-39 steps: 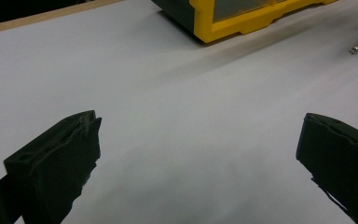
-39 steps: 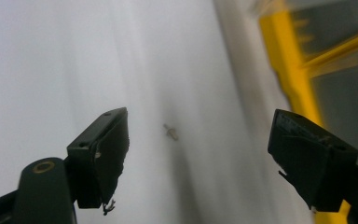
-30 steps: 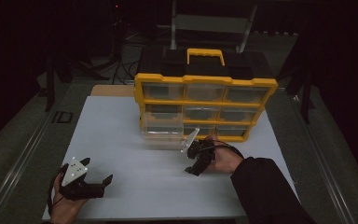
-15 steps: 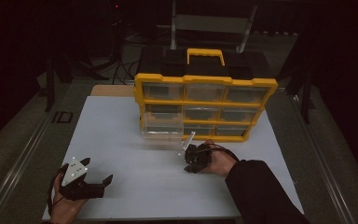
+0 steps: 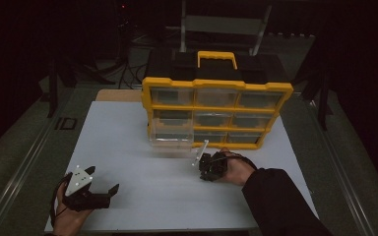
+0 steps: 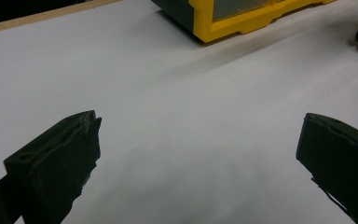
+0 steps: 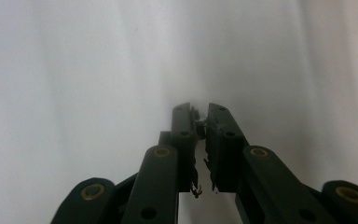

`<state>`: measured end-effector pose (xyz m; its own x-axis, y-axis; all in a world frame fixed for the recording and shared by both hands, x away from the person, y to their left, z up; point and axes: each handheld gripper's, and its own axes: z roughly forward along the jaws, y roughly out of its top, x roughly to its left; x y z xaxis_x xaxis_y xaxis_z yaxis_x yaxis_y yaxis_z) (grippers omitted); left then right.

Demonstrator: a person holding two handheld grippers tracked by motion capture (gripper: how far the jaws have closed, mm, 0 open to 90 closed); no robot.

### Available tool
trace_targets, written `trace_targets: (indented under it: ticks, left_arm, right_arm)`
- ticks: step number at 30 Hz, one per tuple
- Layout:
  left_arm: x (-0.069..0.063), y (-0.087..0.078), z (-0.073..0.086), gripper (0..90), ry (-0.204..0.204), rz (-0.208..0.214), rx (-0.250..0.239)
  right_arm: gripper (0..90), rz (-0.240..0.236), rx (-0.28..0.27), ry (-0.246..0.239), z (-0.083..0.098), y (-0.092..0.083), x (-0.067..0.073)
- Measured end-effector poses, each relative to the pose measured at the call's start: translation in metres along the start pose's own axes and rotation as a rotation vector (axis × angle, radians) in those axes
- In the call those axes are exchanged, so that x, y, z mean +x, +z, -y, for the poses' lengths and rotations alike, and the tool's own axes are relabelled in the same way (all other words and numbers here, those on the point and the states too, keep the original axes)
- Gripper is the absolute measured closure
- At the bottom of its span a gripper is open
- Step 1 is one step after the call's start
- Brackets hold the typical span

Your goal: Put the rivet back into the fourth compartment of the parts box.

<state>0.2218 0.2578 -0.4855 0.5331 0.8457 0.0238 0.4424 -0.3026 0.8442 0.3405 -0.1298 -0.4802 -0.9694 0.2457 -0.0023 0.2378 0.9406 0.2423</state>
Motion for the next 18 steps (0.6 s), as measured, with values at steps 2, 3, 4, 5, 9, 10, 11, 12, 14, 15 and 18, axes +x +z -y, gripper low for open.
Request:
trace_targets:
  ticks: [2,3,4,5,9,10,11,12,14,15,18]
  left_arm:
    - [0.0,0.0,0.0,0.3,0.001,0.0,0.0]
    - [0.0,0.0,0.0,0.3,0.001,0.001,0.001]
    - [0.0,0.0,0.0,0.2,0.001,0.001,0.001]
    - [0.0,0.0,0.0,0.3,0.001,0.001,0.001]
    - [0.0,0.0,0.0,0.3,0.002,0.0,0.001]
    - [0.0,0.0,0.0,0.3,0.001,0.0,0.0]
    - [0.0,0.0,0.0,0.3,0.001,0.0,0.0]
    - [0.0,0.0,0.0,0.3,0.001,0.001,0.0]
    - [0.0,0.0,0.0,0.3,0.001,0.001,0.001]
    - [0.0,0.0,0.0,0.3,0.002,0.001,0.001]
    - [0.0,0.0,0.0,0.3,0.001,0.001,0.001]
  right_arm:
    - [82.3,0.002,0.002,-0.003,0.001,-0.007,0.0]
    - [82.3,0.006,-0.002,-0.007,0.001,-0.012,0.0]
    - [82.3,0.002,-0.005,-0.002,0.0,-0.016,0.001]
    - [82.3,0.01,-0.002,-0.008,0.0,-0.021,0.001]
    - [82.3,0.026,-0.017,-0.077,-0.003,-0.04,-0.003]
    - [82.3,0.03,-0.014,-0.087,-0.004,-0.044,-0.004]
    - [82.3,0.03,-0.014,-0.087,-0.004,-0.044,-0.004]
    - [82.3,0.031,-0.014,-0.087,-0.005,-0.049,-0.005]
    - [82.3,0.036,-0.012,-0.093,-0.008,-0.066,-0.006]
    - [82.3,0.037,-0.015,-0.086,-0.009,-0.071,-0.006]
    - [82.3,0.052,-0.024,-0.109,-0.013,-0.086,-0.008]
